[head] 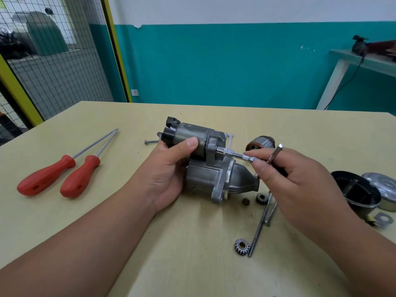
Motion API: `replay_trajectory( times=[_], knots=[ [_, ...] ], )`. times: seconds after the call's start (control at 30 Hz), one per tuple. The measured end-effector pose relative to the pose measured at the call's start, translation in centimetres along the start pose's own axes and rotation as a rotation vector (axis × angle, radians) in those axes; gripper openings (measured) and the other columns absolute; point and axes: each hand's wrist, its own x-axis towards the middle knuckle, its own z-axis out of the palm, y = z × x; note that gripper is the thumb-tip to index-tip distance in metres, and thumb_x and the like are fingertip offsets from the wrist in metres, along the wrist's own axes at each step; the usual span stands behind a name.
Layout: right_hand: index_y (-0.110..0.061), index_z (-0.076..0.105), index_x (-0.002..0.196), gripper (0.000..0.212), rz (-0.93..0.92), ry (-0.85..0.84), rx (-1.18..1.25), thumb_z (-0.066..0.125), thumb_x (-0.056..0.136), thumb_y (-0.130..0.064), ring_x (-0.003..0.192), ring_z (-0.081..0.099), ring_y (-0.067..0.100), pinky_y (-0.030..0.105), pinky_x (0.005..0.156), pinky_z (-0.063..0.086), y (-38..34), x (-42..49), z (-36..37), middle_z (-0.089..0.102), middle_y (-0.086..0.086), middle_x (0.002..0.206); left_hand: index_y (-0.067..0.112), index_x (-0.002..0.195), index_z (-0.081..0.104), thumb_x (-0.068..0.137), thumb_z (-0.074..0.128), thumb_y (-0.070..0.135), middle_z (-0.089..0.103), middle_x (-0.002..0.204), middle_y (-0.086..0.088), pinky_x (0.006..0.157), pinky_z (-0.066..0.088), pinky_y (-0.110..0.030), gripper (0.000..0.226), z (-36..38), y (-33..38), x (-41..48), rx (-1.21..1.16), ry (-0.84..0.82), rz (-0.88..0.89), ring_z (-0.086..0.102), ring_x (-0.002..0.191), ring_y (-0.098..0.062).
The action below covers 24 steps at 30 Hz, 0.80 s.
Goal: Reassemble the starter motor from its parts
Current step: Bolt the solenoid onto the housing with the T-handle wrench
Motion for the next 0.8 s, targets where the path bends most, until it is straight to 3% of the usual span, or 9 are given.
replay_trajectory(
  times=[0.07, 0.13, 0.2, 0.37, 0.47, 0.53, 0.67, 0.8],
  knots=[
    [-0.048, 0.072, 0.101, 0.017, 0.018, 0.01, 0.044, 0.059, 0.101, -0.036, 0.066, 0.06, 0.001, 0.015, 0.059, 0.045, 0.5, 0.0, -0.2, 0.064, -0.025, 0.073, 0.002, 0.147, 0.058, 0.089, 0.071, 0.016, 0.07, 0.139, -0.021, 0.108, 0.056, -0.056, 0.062, -0.2, 0.1, 0.1, 0.038, -0.018, 0.01, 0.064, 0.132, -0.04],
    [-0.045, 0.067, 0.1, 0.009, 0.047, 0.005, 0.14, 0.059, 0.101, -0.04, 0.058, 0.058, 0.011, 0.036, 0.059, 0.052, 0.7, 0.2, -0.4, 0.063, -0.011, 0.068, 0.002, 0.148, 0.057, 0.088, 0.071, 0.016, 0.069, 0.141, -0.021, 0.114, 0.051, -0.059, 0.063, -0.3, 0.2, 0.1, 0.053, -0.026, 0.004, 0.06, 0.137, -0.043],
    [-0.041, 0.063, 0.094, 0.007, 0.076, -0.002, 0.242, 0.056, 0.093, -0.044, 0.054, 0.058, 0.018, 0.044, 0.059, 0.051, 0.8, 0.4, -0.6, 0.061, -0.004, 0.065, 0.002, 0.149, 0.056, 0.088, 0.071, 0.017, 0.068, 0.142, -0.022, 0.115, 0.049, -0.06, 0.064, -0.3, 0.2, 0.2, 0.049, -0.037, -0.009, 0.057, 0.139, -0.044],
    [-0.032, 0.062, 0.082, 0.015, 0.068, 0.023, 0.322, 0.06, 0.096, -0.036, 0.049, 0.051, 0.018, 0.038, 0.057, 0.047, 0.9, 0.7, -1.1, 0.055, 0.001, 0.057, 0.005, 0.146, 0.06, 0.089, 0.073, 0.02, 0.071, 0.138, -0.018, 0.111, 0.054, -0.054, 0.06, 0.0, 0.1, 0.1, 0.04, -0.088, -0.038, 0.068, 0.13, -0.035],
    [-0.029, 0.064, 0.08, 0.021, 0.039, 0.057, 0.299, 0.057, 0.095, -0.043, 0.049, 0.049, 0.008, 0.017, 0.05, 0.043, 0.7, 0.6, -1.4, 0.058, 0.002, 0.057, 0.009, 0.14, 0.066, 0.088, 0.075, 0.024, 0.073, 0.136, -0.016, 0.106, 0.058, -0.051, 0.055, 0.2, 0.1, 0.0, 0.052, -0.102, -0.055, 0.071, 0.126, -0.031],
    [-0.027, 0.066, 0.083, 0.022, 0.043, 0.074, 0.309, 0.056, 0.093, -0.044, 0.048, 0.049, 0.005, 0.012, 0.048, 0.041, 0.2, 0.6, -1.4, 0.06, 0.002, 0.058, 0.012, 0.136, 0.069, 0.087, 0.075, 0.025, 0.074, 0.134, -0.015, 0.101, 0.06, -0.049, 0.051, 0.3, 0.1, -0.1, 0.059, -0.106, -0.057, 0.072, 0.124, -0.03],
    [-0.037, 0.065, 0.099, 0.008, 0.139, 0.089, 0.502, 0.058, 0.096, -0.037, 0.048, 0.055, 0.018, 0.026, 0.048, 0.049, 0.2, 0.4, -0.6, 0.059, 0.003, 0.055, 0.012, 0.133, 0.071, 0.088, 0.075, 0.026, 0.076, 0.132, -0.015, 0.091, 0.063, -0.044, 0.048, 0.5, 0.1, -0.1, 0.049, -0.096, -0.052, 0.074, 0.119, -0.029],
    [-0.05, 0.06, 0.119, 0.024, 0.183, 0.157, 0.551, 0.063, 0.099, -0.038, 0.046, 0.054, 0.02, 0.028, 0.044, 0.05, 0.6, 0.0, -0.1, 0.058, 0.006, 0.054, 0.014, 0.126, 0.075, 0.088, 0.075, 0.024, 0.077, 0.129, -0.015, 0.088, 0.064, -0.042, 0.039, 0.6, 0.0, -0.2, 0.041, -0.088, -0.05, 0.076, 0.117, -0.028]
  ],
)
